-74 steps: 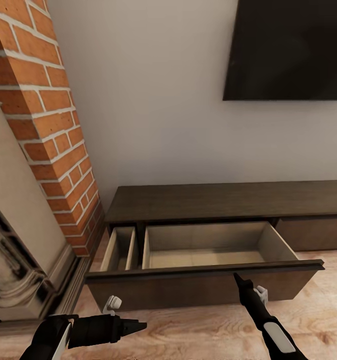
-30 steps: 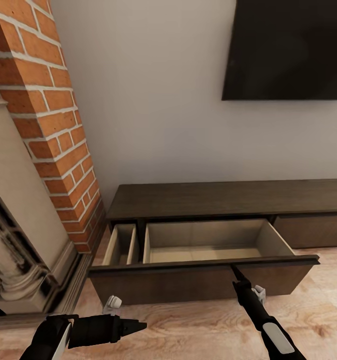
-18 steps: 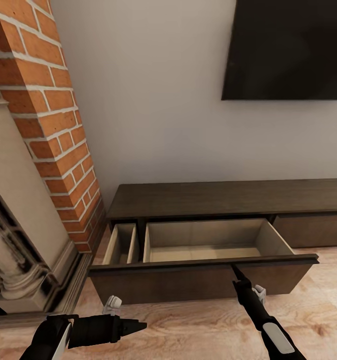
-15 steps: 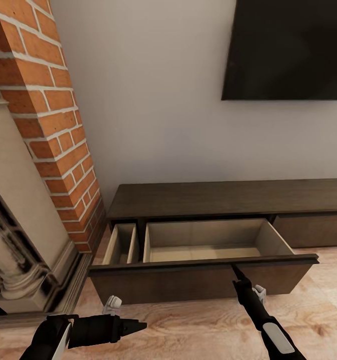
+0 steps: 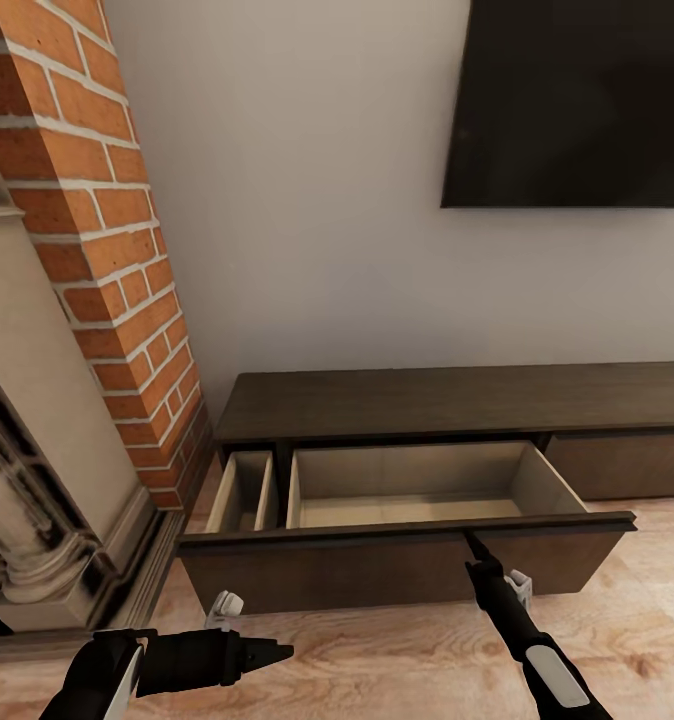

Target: Place each of the two pumpkins and all three candles from the living room inside a cabinet in the living room (use any cabinet), then make sure every cabinet is closed, and position the cauldron so it is next to a table in the living room.

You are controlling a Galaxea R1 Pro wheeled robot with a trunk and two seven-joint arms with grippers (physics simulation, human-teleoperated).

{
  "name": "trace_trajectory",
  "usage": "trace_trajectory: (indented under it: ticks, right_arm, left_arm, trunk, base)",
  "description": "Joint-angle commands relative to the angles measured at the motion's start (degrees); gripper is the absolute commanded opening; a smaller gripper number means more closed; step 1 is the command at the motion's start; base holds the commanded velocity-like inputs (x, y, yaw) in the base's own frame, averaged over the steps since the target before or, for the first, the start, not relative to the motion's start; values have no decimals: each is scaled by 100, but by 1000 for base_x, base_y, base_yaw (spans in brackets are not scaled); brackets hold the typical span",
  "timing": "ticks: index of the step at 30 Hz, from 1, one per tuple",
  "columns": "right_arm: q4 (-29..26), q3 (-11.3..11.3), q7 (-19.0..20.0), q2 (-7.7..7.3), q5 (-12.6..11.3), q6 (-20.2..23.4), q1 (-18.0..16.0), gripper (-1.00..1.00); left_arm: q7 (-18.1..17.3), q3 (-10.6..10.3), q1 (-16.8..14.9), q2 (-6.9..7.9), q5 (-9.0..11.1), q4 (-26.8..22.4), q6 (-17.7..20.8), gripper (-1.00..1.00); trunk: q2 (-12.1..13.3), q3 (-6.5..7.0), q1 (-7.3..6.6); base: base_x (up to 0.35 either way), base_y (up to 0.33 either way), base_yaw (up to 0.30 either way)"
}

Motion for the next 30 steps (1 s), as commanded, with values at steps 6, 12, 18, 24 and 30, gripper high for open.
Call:
trace_trajectory:
  ticks: [6, 12, 18, 24, 30]
  right_arm:
    - [6, -10, -48, -2, -46, 67, -3, 100]
    - [11, -4, -74, -2, -40, 68, -3, 100]
    - [9, -3, -192, -2, -38, 67, -3, 100]
    - [5, -10, -196, 4, -86, 50, 4, 100]
    - [4, -19, -194, 6, -105, 48, 5, 100]
  left_arm:
    - [-6, 1, -2, 1, 25, 0, 54, 100]
    - [-1, 1, -2, 1, 23, 0, 52, 100]
    - [2, 1, -2, 0, 19, 0, 52, 100]
    - [7, 1, -2, 0, 22, 1, 52, 100]
    - [13, 1, -2, 0, 22, 0, 52, 100]
  trunk:
    - [-2, -5, -1]
    - [-2, -5, -1]
    - [-2, -5, -1]
    - [-2, -5, -1]
    - [-2, -5, -1]
  base:
    - [-24, 0, 0]
    - [-64, 0, 0]
    - [-78, 0, 0]
    - [-75, 0, 0]
    - [-10, 0, 0]
